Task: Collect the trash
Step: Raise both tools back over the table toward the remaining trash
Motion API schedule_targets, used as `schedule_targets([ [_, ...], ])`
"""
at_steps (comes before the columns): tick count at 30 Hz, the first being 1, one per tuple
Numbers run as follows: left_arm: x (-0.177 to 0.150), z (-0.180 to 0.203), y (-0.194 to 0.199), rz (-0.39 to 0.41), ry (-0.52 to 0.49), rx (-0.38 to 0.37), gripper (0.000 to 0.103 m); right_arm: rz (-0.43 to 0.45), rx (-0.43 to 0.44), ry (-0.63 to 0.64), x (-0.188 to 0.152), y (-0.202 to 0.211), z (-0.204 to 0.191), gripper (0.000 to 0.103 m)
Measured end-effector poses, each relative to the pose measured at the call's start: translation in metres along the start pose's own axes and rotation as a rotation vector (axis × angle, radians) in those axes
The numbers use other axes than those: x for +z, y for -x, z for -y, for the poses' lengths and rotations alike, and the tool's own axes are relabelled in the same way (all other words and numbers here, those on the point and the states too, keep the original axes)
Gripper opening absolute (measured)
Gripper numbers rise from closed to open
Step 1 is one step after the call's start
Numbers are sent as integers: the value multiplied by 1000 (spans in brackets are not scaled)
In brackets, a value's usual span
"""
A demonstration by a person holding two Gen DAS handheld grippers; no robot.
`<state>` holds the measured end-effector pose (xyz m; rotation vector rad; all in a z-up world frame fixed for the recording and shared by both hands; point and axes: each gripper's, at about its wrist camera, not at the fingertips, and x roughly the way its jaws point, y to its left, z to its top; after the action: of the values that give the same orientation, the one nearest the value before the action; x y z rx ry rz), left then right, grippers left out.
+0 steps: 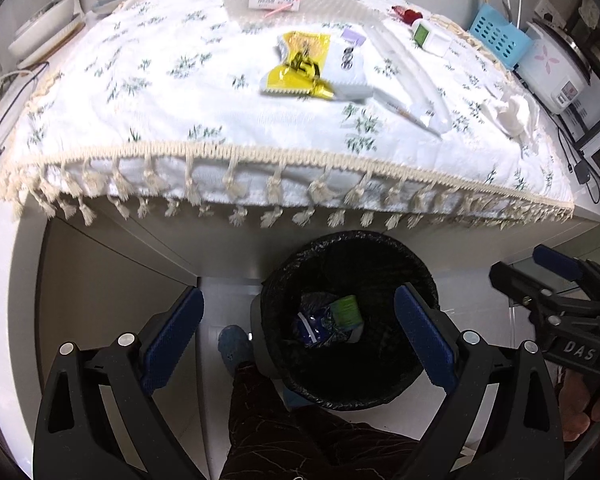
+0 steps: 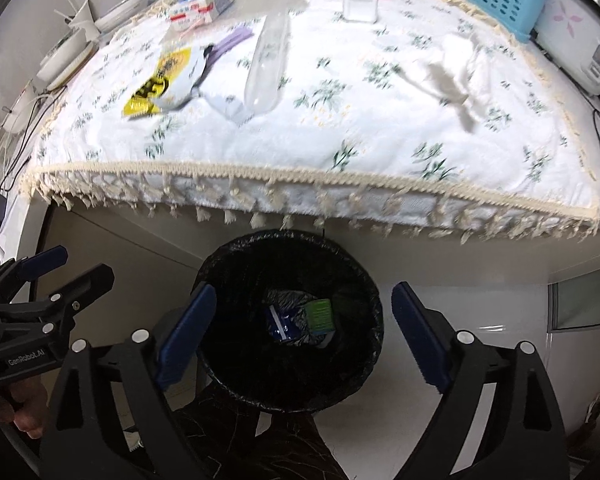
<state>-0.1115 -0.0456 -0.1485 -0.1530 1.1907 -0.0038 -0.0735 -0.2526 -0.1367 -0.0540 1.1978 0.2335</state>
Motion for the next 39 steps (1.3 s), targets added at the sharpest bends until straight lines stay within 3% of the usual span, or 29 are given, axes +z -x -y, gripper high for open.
schedule_targets([
  [19,55,13,58,55,-15,-37,95,119,-46,-79,41,65,38,87],
  [39,122,21,48,63,-43,-41,95,172,-81,-139,97,79,68,87],
])
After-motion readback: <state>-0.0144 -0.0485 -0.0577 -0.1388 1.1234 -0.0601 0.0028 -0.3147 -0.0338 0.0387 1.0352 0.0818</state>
